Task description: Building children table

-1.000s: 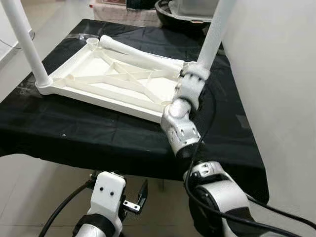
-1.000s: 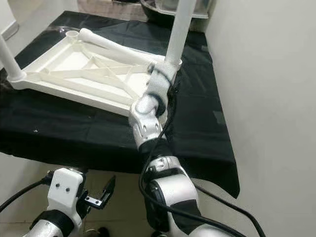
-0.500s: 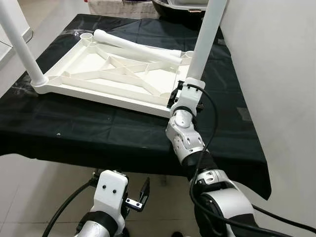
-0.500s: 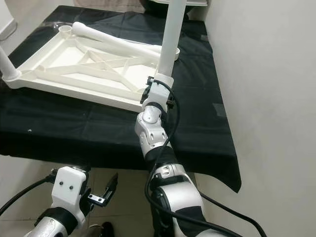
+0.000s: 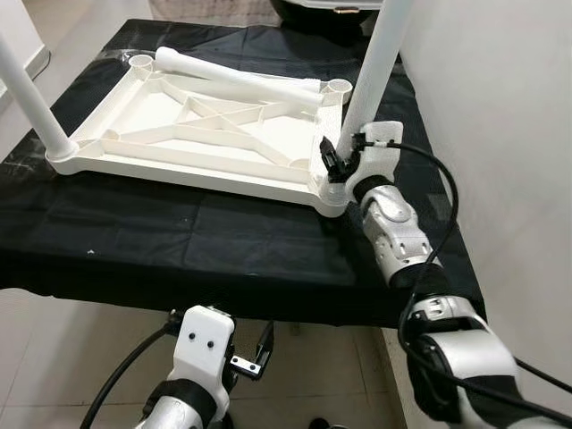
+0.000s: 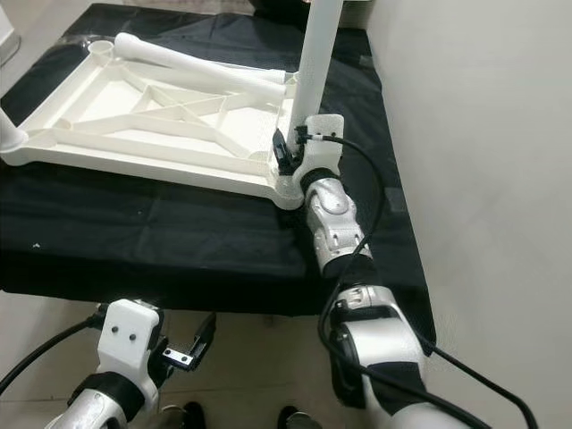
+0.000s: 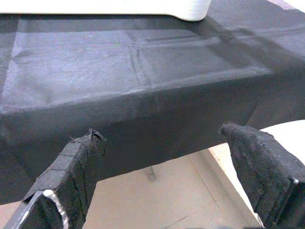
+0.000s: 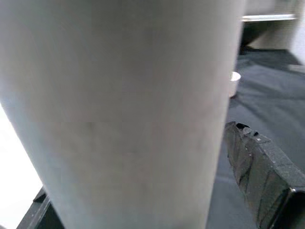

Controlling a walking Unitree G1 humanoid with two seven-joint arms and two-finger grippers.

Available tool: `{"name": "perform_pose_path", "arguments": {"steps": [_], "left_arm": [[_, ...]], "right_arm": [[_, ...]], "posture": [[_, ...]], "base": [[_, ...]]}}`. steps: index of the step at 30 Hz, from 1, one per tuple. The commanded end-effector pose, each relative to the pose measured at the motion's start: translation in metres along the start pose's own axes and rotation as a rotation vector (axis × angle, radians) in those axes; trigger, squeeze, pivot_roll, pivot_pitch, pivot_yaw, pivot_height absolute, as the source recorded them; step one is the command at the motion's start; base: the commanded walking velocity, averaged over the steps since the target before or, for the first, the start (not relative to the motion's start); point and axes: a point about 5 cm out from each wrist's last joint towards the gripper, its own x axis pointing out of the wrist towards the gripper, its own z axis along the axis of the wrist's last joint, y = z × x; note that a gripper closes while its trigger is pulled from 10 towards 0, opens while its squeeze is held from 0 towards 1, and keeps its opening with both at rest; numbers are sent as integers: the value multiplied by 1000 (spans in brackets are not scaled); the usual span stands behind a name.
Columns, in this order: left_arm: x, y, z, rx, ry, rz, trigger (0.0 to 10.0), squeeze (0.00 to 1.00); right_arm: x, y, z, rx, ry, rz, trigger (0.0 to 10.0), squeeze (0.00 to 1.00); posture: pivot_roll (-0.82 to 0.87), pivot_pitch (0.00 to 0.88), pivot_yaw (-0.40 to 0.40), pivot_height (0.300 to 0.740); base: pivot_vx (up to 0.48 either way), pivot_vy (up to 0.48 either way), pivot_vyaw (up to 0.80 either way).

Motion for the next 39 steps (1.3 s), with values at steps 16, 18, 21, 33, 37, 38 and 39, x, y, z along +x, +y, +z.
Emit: {"name": "perform_pose_path", "arguments": {"steps": [16,18,21,33,37,38,39], "left_arm": [[-2,-2,-5,13,16,-3,10000,0],[-2,-2,-5,13,16,-3,10000,0],[-2,-2,-5,14,15,-5,10000,0],[-3,-4,-6,14,14,-7,10000,0],[-4,-5,-5,12,14,-6,10000,0],[-4,-5,-5,12,14,-6,10000,0],[-4,-5,-5,12,14,-6,10000,0]], "right_arm": [[3,-9,21,26,17,406,10000,0],[3,-9,21,26,17,406,10000,0],[1,-6,19,29,40,495,10000,0],[4,-4,21,1,81,562,10000,0],[8,-1,27,-6,76,552,10000,0],[8,-1,27,-6,76,552,10000,0],[10,1,29,-7,73,552,10000,0]], "posture": [[134,174,-67,740],[134,174,-67,740],[134,174,-67,740],[138,169,-77,740],[140,174,-83,740],[140,174,-83,740],[140,174,-83,740]], "base": [[0,0,0],[0,0,0],[0,0,0],[0,0,0],[0,0,0],[0,0,0],[0,0,0]]}}
